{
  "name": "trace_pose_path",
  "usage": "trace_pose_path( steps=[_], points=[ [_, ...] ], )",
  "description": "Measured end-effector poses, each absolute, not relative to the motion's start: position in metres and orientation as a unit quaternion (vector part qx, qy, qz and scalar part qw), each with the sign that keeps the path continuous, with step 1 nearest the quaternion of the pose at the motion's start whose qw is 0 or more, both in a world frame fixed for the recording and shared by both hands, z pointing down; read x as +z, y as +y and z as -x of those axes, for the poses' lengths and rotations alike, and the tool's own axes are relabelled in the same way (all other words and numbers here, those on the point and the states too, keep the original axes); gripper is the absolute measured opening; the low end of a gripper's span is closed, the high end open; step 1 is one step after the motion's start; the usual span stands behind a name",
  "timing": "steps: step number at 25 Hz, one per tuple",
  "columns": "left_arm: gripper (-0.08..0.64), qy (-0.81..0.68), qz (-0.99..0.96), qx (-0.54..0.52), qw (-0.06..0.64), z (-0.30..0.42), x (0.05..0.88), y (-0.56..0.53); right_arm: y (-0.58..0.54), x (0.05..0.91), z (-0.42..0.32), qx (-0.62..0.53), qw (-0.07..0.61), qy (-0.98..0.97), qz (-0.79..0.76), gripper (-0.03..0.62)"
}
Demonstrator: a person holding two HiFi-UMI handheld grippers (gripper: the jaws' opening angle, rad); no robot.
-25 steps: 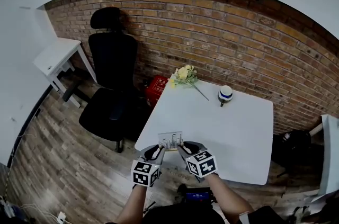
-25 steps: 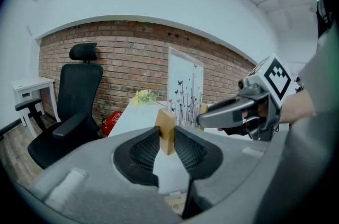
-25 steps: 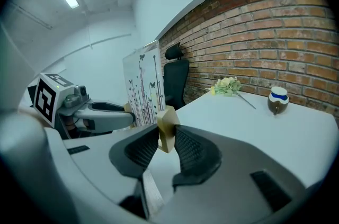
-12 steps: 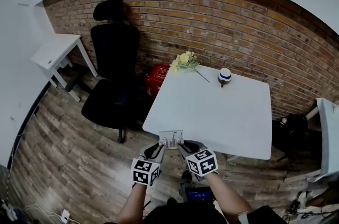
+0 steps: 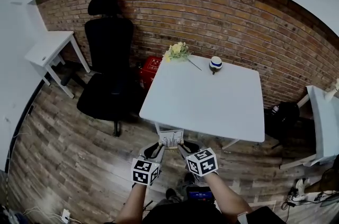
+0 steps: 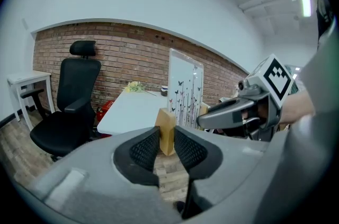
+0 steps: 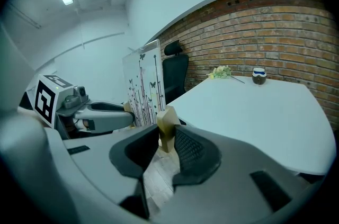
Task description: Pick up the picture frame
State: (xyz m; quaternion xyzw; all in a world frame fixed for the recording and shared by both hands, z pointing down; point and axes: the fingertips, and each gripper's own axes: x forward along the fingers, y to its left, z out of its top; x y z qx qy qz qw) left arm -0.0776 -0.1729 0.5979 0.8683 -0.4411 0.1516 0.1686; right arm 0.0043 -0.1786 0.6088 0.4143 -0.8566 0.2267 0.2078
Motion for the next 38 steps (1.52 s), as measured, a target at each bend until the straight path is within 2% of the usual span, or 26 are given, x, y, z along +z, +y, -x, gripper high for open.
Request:
trace_pose_path(
  steps=[38],
  points=[
    [0.092,-0.462,-0.859,0.158,0.153,0.006,0.586,-0.147,-0.158,0.597,-0.075,0.209,0.205,-0.873,-0.390,0.098]
  ],
)
